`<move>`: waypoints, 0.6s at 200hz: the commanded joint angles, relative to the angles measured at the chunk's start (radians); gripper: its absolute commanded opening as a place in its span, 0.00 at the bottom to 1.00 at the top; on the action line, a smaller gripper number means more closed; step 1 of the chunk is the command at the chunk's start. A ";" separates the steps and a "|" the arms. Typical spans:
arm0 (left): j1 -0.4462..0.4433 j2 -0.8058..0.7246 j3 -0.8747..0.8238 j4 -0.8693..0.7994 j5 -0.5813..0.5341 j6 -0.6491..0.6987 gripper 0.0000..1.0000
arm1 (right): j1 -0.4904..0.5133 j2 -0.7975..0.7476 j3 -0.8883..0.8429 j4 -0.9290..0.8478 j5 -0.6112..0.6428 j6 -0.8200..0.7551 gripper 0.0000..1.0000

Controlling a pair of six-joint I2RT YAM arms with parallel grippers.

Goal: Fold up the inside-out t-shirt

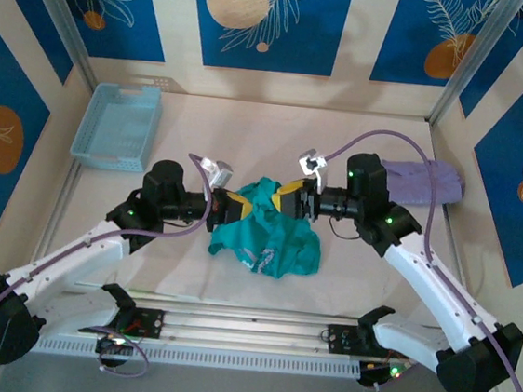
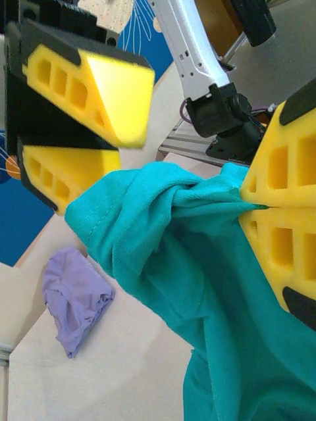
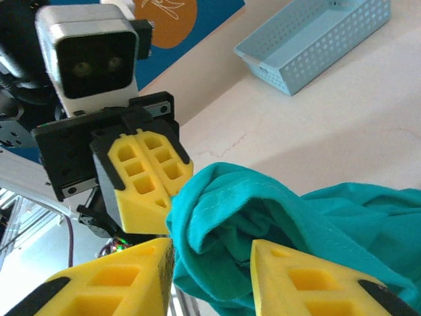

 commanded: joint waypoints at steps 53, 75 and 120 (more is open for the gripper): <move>0.011 0.005 0.024 0.026 0.030 -0.003 0.00 | -0.004 0.026 0.015 0.085 -0.088 0.076 0.29; 0.011 0.006 0.024 0.025 0.029 -0.002 0.00 | -0.004 0.027 0.015 0.088 -0.090 0.075 0.28; 0.010 0.009 0.023 0.025 0.027 -0.001 0.00 | -0.001 0.043 0.028 0.088 -0.086 0.079 0.07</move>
